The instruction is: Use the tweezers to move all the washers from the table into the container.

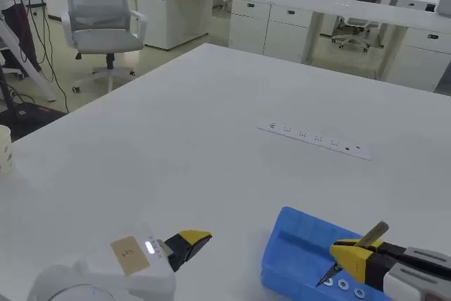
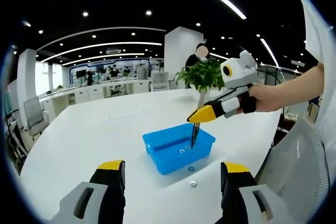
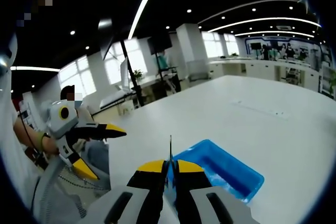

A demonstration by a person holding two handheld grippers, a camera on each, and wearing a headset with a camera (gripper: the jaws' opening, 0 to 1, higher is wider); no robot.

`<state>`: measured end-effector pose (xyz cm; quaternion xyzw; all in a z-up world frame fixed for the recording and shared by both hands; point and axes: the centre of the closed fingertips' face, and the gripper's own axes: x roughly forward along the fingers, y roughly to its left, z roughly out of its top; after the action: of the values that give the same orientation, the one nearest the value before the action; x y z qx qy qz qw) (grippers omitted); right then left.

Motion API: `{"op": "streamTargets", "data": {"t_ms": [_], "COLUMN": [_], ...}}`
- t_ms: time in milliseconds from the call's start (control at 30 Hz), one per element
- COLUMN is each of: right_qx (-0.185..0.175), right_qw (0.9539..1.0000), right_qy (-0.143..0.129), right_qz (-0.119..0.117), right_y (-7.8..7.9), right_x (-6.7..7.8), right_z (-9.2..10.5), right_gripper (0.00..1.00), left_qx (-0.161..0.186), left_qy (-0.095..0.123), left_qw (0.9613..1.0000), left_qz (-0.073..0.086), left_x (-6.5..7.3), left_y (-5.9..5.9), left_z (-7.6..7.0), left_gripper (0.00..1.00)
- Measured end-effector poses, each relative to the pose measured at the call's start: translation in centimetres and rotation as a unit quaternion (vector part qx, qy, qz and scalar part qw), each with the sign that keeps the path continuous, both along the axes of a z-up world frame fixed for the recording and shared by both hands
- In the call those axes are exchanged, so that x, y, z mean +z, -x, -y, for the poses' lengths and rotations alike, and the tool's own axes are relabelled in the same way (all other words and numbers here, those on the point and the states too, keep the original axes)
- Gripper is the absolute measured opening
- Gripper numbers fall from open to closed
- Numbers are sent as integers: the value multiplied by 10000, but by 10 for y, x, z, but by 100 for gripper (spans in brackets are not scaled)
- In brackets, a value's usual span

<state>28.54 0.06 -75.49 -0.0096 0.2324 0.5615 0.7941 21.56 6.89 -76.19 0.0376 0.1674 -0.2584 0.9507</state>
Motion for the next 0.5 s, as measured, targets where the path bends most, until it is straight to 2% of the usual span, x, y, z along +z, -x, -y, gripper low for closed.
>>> {"op": "streamTargets", "data": {"t_ms": [133, 333, 500], "right_qx": [76, 317, 419], "right_qw": [10000, 9987, 9975], "right_qy": [59, 364, 524], "right_qz": [-17, 148, 238], "right_y": [7, 18, 19], "right_x": [-5, -18, -28], "right_z": [-3, -7, -8], "right_gripper": [3, 3, 3], "left_qx": [5, 4, 1], "left_qy": [-13, -24, -46], "left_qw": [10000, 10000, 10000], "left_qz": [-7, -16, -32], "left_x": [-1, -1, -2], "left_y": [0, 0, 0], "left_z": [0, 0, 0], "left_gripper": [75, 75, 75]}}
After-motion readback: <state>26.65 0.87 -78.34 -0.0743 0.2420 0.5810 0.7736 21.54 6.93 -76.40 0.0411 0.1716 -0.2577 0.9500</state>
